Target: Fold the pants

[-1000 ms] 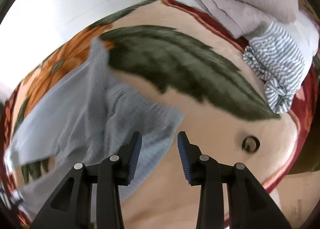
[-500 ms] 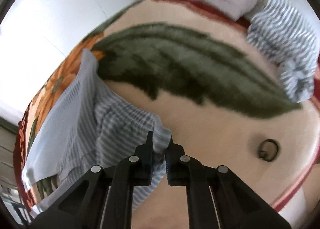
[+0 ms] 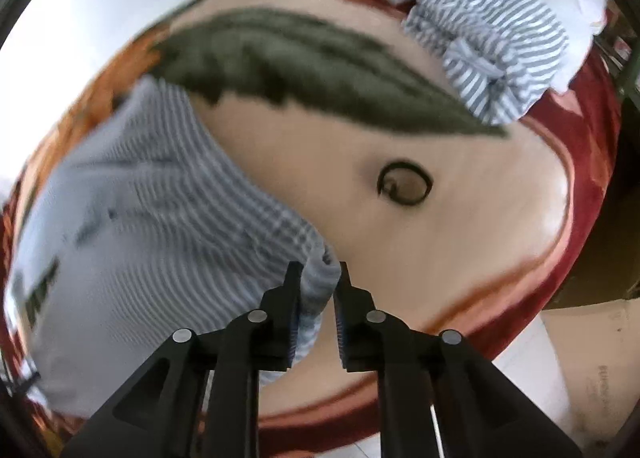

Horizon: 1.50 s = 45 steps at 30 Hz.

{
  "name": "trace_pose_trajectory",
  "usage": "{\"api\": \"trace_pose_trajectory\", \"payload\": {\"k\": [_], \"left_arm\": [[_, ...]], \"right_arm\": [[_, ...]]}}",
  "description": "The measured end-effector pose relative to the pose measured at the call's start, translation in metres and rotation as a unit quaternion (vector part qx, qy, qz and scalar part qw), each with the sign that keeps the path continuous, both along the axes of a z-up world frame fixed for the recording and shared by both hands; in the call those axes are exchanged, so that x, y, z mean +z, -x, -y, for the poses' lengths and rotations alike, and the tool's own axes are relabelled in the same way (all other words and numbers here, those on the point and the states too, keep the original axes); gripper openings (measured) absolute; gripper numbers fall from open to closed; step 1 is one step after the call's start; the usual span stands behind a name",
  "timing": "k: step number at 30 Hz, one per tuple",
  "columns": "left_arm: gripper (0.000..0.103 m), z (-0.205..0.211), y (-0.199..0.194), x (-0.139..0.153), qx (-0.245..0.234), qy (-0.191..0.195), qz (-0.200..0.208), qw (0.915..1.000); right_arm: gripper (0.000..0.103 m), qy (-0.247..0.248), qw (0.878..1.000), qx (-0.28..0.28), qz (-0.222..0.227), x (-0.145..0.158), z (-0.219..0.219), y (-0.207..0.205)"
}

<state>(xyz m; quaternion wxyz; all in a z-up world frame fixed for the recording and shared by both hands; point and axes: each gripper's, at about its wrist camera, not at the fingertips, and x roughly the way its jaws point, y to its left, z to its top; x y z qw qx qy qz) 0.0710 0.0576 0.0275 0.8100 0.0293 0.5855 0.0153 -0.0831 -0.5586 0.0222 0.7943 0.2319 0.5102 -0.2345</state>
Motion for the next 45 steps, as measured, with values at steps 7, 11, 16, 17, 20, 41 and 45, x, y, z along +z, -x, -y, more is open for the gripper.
{"api": "trace_pose_trajectory", "payload": {"k": [7, 11, 16, 17, 20, 41, 45], "left_arm": [[0.068, 0.025, -0.01, 0.008, -0.012, -0.001, 0.009, 0.9999], [0.068, 0.054, -0.025, 0.02, -0.035, 0.003, 0.03, 0.9989], [0.068, 0.089, -0.051, 0.032, -0.061, 0.015, 0.054, 0.9966], [0.068, 0.096, -0.056, 0.033, -0.067, 0.015, 0.058, 0.996], [0.068, 0.118, -0.068, 0.038, -0.083, 0.017, 0.07, 0.9939], [0.073, 0.193, -0.149, 0.009, -0.081, 0.01, 0.162, 0.9833], [0.078, 0.2, -0.158, 0.008, -0.098, -0.013, 0.18, 0.9787]], "right_arm": [[0.05, 0.071, 0.994, 0.045, 0.07, 0.056, 0.009, -0.04], [0.05, 0.039, 0.991, 0.088, 0.094, 0.053, 0.017, -0.096], [0.05, -0.054, 0.985, 0.119, 0.109, 0.017, 0.034, -0.159], [0.05, -0.074, 0.985, 0.12, 0.103, 0.005, 0.037, -0.17], [0.051, -0.113, 0.98, 0.126, 0.099, -0.016, 0.036, -0.185], [0.026, 0.101, 0.981, 0.109, 0.123, 0.019, 0.031, -0.217], [0.032, 0.115, 0.985, 0.094, 0.086, -0.009, 0.03, -0.237]]}}
